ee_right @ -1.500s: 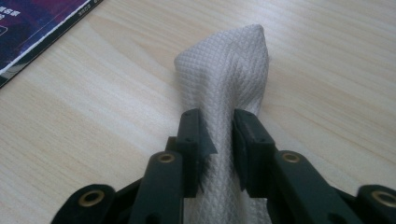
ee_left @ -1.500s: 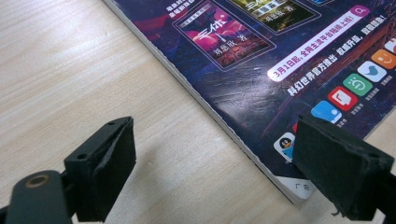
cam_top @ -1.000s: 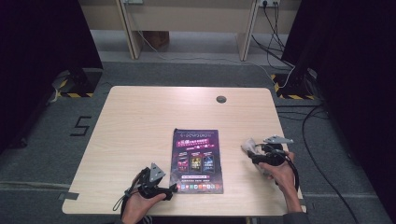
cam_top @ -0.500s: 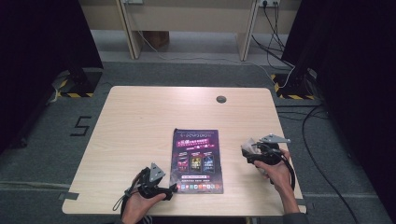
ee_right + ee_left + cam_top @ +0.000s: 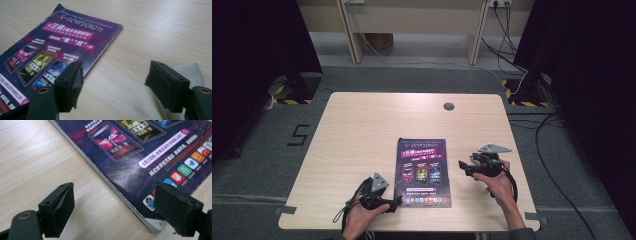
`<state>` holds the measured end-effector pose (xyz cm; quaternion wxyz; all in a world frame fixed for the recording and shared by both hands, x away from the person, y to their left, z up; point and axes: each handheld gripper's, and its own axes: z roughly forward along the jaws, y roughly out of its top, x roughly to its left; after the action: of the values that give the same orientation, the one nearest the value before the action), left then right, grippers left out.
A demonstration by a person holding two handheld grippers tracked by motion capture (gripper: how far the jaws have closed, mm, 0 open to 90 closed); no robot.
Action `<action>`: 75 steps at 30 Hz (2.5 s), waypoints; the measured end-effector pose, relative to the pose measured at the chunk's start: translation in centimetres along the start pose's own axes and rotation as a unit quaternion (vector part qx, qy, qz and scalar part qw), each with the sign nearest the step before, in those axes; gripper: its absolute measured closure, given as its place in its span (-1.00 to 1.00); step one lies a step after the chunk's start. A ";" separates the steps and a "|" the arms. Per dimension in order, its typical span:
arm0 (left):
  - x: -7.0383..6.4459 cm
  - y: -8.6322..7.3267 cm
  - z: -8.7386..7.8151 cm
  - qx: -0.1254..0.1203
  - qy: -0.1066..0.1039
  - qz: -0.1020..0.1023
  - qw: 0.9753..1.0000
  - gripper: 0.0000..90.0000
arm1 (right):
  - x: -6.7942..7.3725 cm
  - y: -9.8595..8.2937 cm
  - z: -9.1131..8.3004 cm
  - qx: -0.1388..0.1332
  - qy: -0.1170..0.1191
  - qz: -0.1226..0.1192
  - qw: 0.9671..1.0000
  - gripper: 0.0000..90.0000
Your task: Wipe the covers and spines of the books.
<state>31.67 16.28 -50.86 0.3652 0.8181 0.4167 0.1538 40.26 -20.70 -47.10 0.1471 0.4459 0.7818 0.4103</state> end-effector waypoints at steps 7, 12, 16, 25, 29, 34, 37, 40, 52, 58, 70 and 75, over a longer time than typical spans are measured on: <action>0.7 1.1 1.0 -0.017 -0.016 -0.011 1.000 -0.64 | 1.3 0.6 1.2 0.003 0.020 -0.003 1.000 -0.33; 1.1 1.6 1.8 -0.020 -0.018 -0.014 1.000 -0.64 | 1.8 1.1 2.1 0.013 0.022 -0.012 1.000 -0.31; 1.5 1.9 2.1 -0.020 -0.022 -0.023 0.999 -0.64 | 2.2 1.5 2.8 0.014 0.020 -0.021 0.999 -0.26; 2.1 2.6 3.2 -0.014 -0.025 -0.036 0.999 -0.60 | 2.6 2.0 5.1 0.025 0.019 -0.015 0.999 -0.14; 2.0 2.6 3.5 -0.008 -0.027 -0.034 0.999 -0.54 | 3.1 2.3 6.1 0.034 0.018 -0.017 0.999 -0.11; 2.0 2.8 3.7 -0.012 -0.041 -0.038 0.998 -0.53 | 3.4 2.2 7.5 0.048 0.015 -0.021 0.999 -0.09; 1.9 2.9 3.8 -0.013 -0.042 -0.039 0.998 -0.52 | 3.4 2.1 8.3 0.055 0.008 -0.009 0.998 -0.09; 1.9 3.0 4.0 -0.013 -0.044 -0.039 0.998 -0.51 | 3.4 1.9 8.9 0.065 0.005 -0.008 0.998 -0.12; 1.4 3.0 3.9 -0.009 -0.037 -0.026 0.999 -0.46 | 3.1 1.9 9.2 0.043 0.013 0.035 0.998 -0.17; 1.1 2.9 3.9 -0.009 -0.031 -0.019 0.999 -0.45 | 2.6 1.6 8.9 0.028 0.023 0.088 0.996 -0.01; 0.9 2.8 3.8 -0.007 -0.024 -0.016 1.000 -0.44 | 3.1 1.8 7.1 -0.009 0.046 0.145 0.988 0.05; 0.9 2.7 3.8 -0.009 -0.021 -0.017 1.000 -0.44 | 3.2 1.9 6.7 -0.014 0.051 0.138 0.989 0.06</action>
<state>35.85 14.14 -51.51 0.3838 0.8107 0.4215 0.1336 43.58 -14.18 -49.42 0.0548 0.5257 0.7136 0.4597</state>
